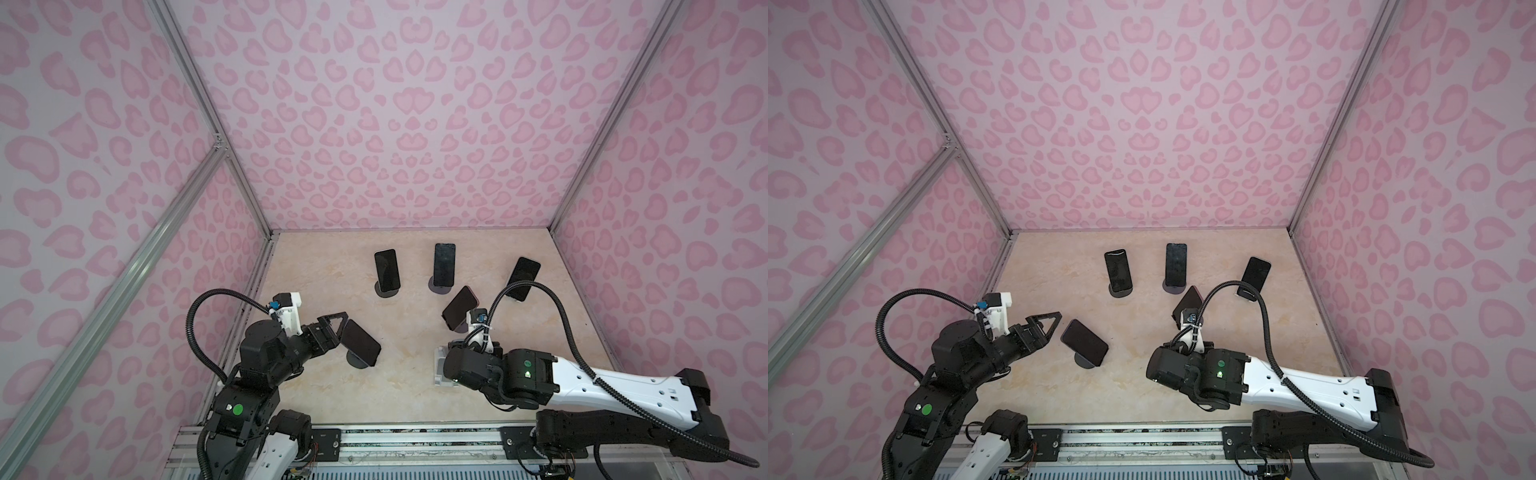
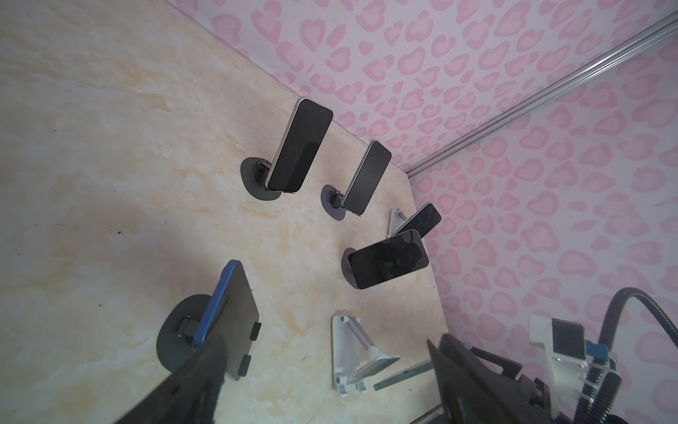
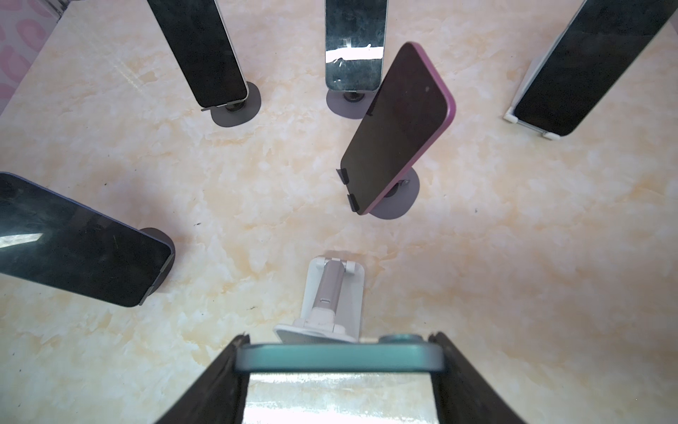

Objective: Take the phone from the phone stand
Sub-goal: 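Lift the teal phone up off the white stand with the right gripper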

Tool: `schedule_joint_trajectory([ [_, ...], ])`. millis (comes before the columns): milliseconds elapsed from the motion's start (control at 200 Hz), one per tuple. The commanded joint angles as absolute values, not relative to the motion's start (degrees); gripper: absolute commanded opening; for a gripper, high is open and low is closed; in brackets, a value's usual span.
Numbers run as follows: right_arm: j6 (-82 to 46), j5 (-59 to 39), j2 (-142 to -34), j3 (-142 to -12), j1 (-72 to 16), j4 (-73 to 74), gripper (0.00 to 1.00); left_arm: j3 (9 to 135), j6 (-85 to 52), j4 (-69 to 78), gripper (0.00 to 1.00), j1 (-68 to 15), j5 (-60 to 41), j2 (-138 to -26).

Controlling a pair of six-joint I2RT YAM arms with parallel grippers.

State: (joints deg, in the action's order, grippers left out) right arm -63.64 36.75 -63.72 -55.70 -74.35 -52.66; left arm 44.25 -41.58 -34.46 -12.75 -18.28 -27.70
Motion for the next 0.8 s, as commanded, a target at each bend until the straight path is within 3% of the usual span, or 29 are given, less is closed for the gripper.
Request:
schedule_joint_trajectory([
  [0,-61.94,39.49,-62.56,-55.72,-74.39,-53.56,0.68,45.13,-42.18,-31.91,0.91,-12.77,-19.28,-28.10],
  [415,-59.14,39.86,-56.09,-55.47,-72.51,-59.43,0.68,45.62,-43.14,-29.98,0.91,-12.78,-20.83,-29.84],
  [795,-49.11,30.06,-44.50,-46.86,-57.70,-58.94,0.68,45.20,-43.64,-28.33,0.90,-12.75,-21.88,-30.81],
])
